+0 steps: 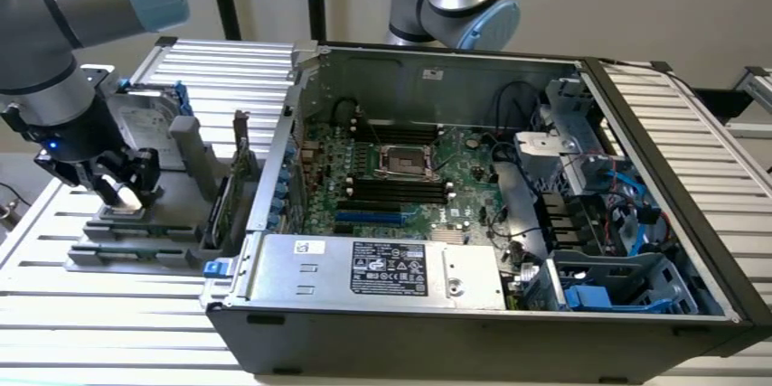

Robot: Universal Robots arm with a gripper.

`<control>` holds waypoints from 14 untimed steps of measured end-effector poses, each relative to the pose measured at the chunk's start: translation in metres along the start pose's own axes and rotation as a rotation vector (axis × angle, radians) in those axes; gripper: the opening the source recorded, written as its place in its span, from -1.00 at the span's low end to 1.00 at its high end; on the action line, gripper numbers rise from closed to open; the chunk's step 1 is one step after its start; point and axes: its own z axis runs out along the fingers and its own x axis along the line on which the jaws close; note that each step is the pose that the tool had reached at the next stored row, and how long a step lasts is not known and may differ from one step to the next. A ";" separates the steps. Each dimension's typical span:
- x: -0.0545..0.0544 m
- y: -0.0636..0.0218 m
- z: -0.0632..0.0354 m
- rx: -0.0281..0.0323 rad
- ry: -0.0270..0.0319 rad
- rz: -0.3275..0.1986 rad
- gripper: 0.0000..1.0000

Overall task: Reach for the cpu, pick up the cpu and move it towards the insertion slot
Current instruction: 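Pick up the cpu and move it towards the insertion slot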

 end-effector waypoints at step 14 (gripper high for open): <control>0.000 0.0001 -0.0002 -0.0003 0.0018 0.000 0.08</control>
